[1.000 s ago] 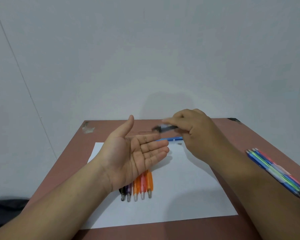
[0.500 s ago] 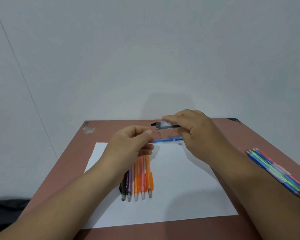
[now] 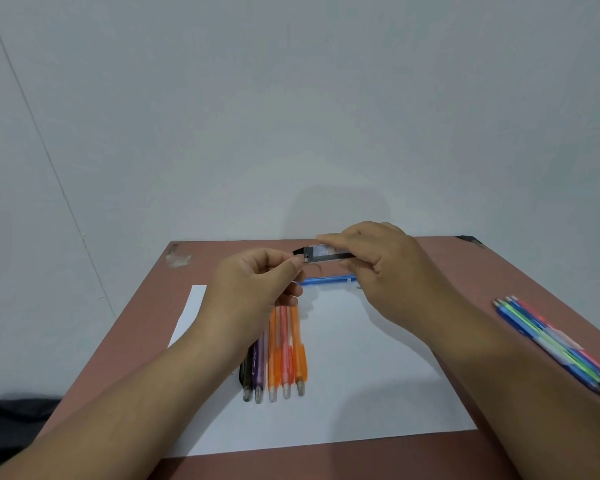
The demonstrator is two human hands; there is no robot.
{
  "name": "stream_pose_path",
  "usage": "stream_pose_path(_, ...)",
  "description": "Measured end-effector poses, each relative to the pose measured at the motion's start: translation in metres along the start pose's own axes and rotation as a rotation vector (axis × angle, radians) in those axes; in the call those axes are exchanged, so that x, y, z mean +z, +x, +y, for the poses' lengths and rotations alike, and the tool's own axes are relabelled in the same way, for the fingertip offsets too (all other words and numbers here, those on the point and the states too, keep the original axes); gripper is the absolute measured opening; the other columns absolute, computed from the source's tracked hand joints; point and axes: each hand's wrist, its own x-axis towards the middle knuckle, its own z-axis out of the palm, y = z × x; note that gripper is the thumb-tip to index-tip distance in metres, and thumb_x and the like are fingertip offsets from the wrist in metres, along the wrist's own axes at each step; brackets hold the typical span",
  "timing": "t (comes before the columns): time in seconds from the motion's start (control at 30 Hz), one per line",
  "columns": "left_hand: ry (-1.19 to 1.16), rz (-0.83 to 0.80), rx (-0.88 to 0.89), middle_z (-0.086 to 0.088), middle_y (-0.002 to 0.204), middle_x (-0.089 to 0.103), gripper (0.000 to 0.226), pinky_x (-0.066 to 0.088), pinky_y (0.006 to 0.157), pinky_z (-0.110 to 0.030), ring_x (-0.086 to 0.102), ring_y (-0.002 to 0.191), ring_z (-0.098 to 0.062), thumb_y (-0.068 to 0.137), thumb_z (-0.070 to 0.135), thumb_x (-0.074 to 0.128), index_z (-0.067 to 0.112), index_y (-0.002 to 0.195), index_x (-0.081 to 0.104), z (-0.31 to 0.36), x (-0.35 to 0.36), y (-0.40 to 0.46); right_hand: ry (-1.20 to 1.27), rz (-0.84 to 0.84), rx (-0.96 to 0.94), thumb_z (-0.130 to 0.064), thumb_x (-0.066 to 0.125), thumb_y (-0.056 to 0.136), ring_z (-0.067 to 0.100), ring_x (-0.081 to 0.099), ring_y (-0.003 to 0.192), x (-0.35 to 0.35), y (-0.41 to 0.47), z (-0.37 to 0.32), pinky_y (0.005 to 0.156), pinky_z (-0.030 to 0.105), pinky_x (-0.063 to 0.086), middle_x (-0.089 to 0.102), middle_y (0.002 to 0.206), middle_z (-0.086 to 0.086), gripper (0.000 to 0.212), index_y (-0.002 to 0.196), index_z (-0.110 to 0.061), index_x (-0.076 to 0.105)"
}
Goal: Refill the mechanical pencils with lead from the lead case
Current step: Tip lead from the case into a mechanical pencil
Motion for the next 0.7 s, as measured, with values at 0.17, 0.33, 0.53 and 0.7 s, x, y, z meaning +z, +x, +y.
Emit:
stream_pose_path(0.17, -0.006, 0.002, -0.006, -0.003, 0.081, 0.076, 0.012, 0.057, 0.067, -0.022, 0.069, 0.068, -0.011, 0.095, 0.02, 0.066, 0.015, 0.092, 0.077, -0.0003, -0.0007, 0.001, -0.006, 0.005, -0.005, -0.005, 0.058, 0.099, 0.012, 0.051, 0.104, -0.0008, -0.0004, -0.0004, 0.09, 0.022, 0.043, 0.063, 0.113, -0.01, 0.048, 0.138, -0.032, 0.062)
stream_pose_path(0.33, -0.005, 0.025, 0.0, -0.004, 0.081, 0.076, 0.012, 0.056, 0.064, -0.02, 0.069, 0.068, -0.012, 0.096, 0.02, 0.065, 0.016, 0.093, 0.076, 0.0, -0.001, 0.0015, 0.018, 0.013, 0.011, -0.007, 0.058, 0.099, 0.009, 0.051, 0.105, -0.0019, -0.0005, -0.0018, 0.091, 0.02, 0.043, 0.06, 0.111, -0.016, 0.047, 0.138, -0.034, 0.061)
stream_pose_path(0.53, -0.01, 0.054, -0.005, -0.006, 0.08, 0.075, 0.014, 0.056, 0.063, -0.021, 0.068, 0.066, -0.011, 0.097, 0.018, 0.063, 0.013, 0.092, 0.075, -0.0006, -0.0019, 0.0033, 0.038, 0.026, 0.018, -0.007, 0.06, 0.099, 0.011, 0.053, 0.105, -0.0012, -0.0003, -0.0001, 0.092, 0.023, 0.045, 0.057, 0.108, -0.02, 0.046, 0.136, -0.034, 0.063)
stream_pose_path(0.7, 0.057, 0.083, 0.023, -0.001, 0.078, 0.075, 0.014, 0.061, 0.072, -0.032, 0.069, 0.068, -0.014, 0.098, 0.02, 0.063, 0.017, 0.09, 0.074, -0.0011, -0.0045, 0.0067, 0.08, 0.033, 0.053, -0.006, 0.061, 0.098, 0.009, 0.054, 0.105, -0.0026, 0.0006, -0.001, 0.093, 0.021, 0.046, 0.06, 0.11, -0.017, 0.046, 0.135, -0.032, 0.064)
